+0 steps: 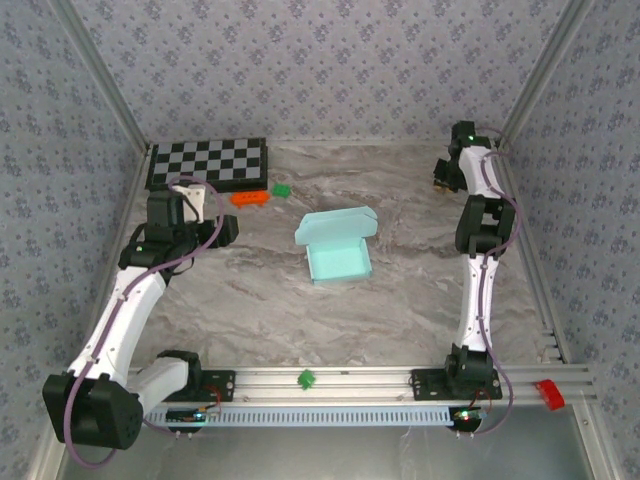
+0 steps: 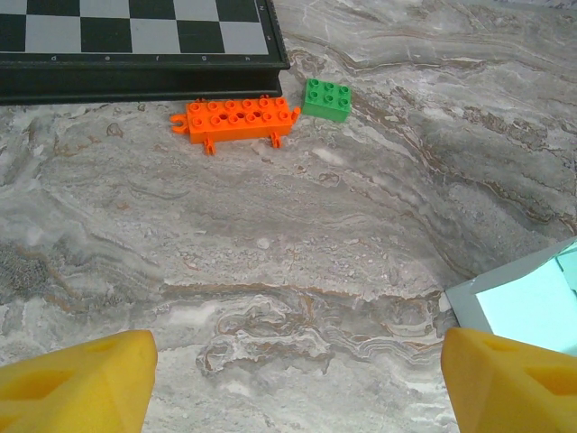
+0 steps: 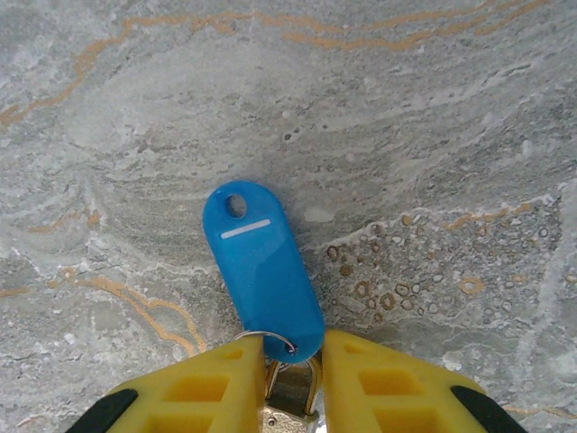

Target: Fold the paper box

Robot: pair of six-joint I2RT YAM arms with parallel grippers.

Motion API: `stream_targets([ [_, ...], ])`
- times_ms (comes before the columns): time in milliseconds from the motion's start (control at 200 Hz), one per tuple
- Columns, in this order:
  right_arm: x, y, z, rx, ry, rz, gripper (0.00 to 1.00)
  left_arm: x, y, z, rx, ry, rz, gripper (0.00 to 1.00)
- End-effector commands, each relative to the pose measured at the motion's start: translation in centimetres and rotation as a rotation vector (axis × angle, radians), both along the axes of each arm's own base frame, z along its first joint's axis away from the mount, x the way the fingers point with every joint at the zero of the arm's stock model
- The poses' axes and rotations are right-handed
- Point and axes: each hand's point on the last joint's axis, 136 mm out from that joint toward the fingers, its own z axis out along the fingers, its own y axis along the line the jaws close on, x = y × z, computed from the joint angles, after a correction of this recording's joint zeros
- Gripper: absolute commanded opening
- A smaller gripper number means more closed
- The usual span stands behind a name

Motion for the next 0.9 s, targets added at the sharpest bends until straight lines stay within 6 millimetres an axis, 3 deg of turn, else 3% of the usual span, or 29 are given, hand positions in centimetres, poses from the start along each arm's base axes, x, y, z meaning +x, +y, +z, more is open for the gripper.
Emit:
stream_targets([
  [0,-1.9,1.7,-0.8,-0.008,0.073,0.064,0.23,-0.3,0.0,0.9,-0.005,-0.034,-0.015,0.82],
  [350,-4.1,3.0,1.4,-0.065,0.072,0.138,0.17,-0.4,-0.1,1.2,-0.009,-0.042,-0.019,0.82],
  [575,-5.5,3.8,2.4,-0.094,0.069,0.18,0.19,-0.4,-0.3,1.3,-0.02,-0.046,-0.023,0.82],
  [895,-5.0,4.6,4.0,-0.058,0.003,0.176,0.22,-0.3,-0.3,1.3,-0.021,-0.046,-0.024,0.82],
])
